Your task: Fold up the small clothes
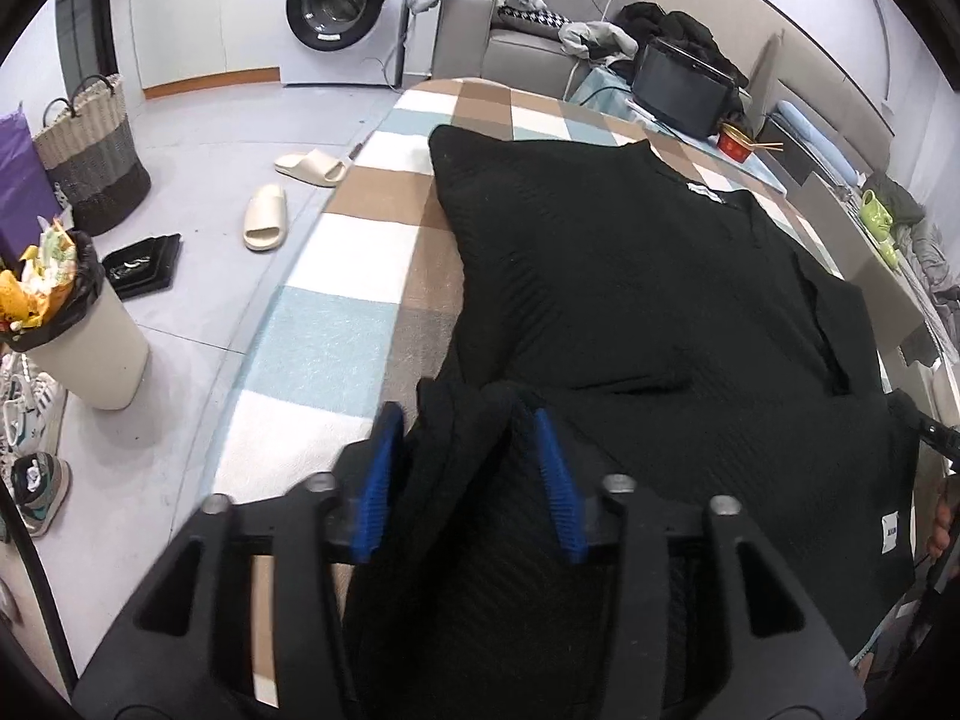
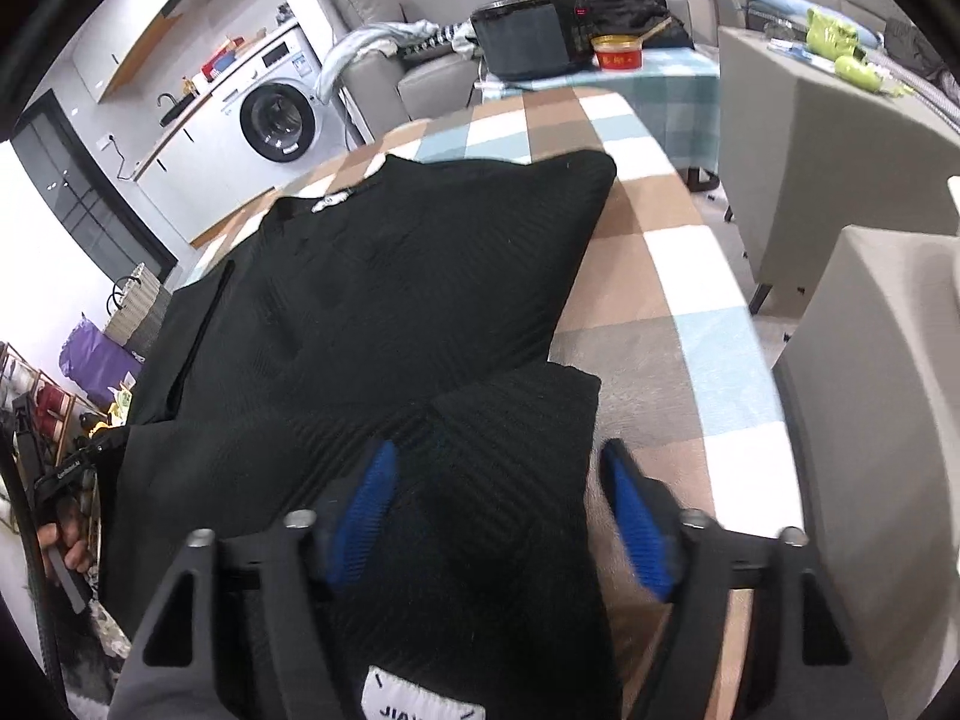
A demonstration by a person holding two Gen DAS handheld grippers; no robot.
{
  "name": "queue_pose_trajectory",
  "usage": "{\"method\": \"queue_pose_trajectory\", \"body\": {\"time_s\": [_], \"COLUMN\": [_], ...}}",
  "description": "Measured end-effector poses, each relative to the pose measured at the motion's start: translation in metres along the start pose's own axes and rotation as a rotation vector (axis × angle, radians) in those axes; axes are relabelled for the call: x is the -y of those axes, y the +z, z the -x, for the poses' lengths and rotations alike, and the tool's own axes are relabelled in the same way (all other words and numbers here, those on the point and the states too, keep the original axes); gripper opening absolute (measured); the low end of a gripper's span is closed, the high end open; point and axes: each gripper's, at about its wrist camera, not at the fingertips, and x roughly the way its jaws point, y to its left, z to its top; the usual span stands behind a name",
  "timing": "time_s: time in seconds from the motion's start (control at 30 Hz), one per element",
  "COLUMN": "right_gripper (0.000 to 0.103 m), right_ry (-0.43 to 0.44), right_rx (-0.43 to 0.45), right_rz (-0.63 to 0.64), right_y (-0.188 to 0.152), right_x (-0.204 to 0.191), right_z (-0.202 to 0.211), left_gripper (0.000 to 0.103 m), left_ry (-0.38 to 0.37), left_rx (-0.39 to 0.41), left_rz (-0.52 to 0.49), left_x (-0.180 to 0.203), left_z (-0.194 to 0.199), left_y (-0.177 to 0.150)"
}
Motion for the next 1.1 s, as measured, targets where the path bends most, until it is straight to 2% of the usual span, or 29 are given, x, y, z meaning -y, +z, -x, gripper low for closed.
{"method": "queue_pose_trajectory", "body": {"time_s": [0.03,0.13,0.33,0.5,0.6,0.67,0.9,0.97,1.0,1.03,1.07,1.1], "right_gripper": [0.085,0.085,0.085,0.085,0.084,0.081,0.079,0.079,0.078,0.071,0.066,0.052], "right_ry": [-0.002,-0.006,0.011,0.070,0.117,0.128,0.143,0.143,0.137,0.136,0.140,0.125], "right_rx": [0.005,0.006,-0.008,-0.020,-0.049,-0.060,-0.103,-0.102,-0.098,-0.096,-0.096,-0.091], "right_rz": [0.007,0.031,0.027,0.015,0.012,0.026,0.083,0.098,0.105,0.110,0.117,0.129], "right_y": [-0.002,-0.010,-0.037,-0.056,-0.062,-0.063,-0.069,-0.070,-0.070,-0.071,-0.071,-0.072], "right_x": [0.000,0.001,0.020,0.036,0.039,0.036,0.022,0.020,0.018,0.018,0.017,0.015], "right_z": [0.004,0.014,0.036,0.049,0.042,0.038,0.024,0.024,0.023,0.023,0.023,0.024], "left_gripper": [0.058,0.068,0.080,0.080,0.080,0.080,0.080,0.073,0.061,0.048,0.043,0.026], "left_ry": [0.007,0.023,0.046,0.056,0.046,0.059,0.030,0.020,0.009,-0.005,-0.007,-0.019], "left_rx": [0.006,0.014,-0.011,-0.030,-0.051,-0.072,-0.097,-0.118,-0.127,-0.132,-0.125,-0.108], "left_rz": [0.000,0.002,0.006,-0.045,-0.060,-0.053,-0.050,-0.049,-0.049,-0.050,-0.060,-0.068], "left_x": [-0.001,-0.004,-0.013,-0.008,-0.008,-0.009,-0.013,-0.013,-0.013,-0.013,-0.011,-0.011], "left_z": [0.004,0.019,0.038,0.047,0.043,0.037,0.035,0.032,0.031,0.031,0.032,0.034], "left_y": [-0.002,-0.012,-0.033,-0.052,-0.059,-0.061,-0.066,-0.068,-0.068,-0.069,-0.071,-0.073]}}
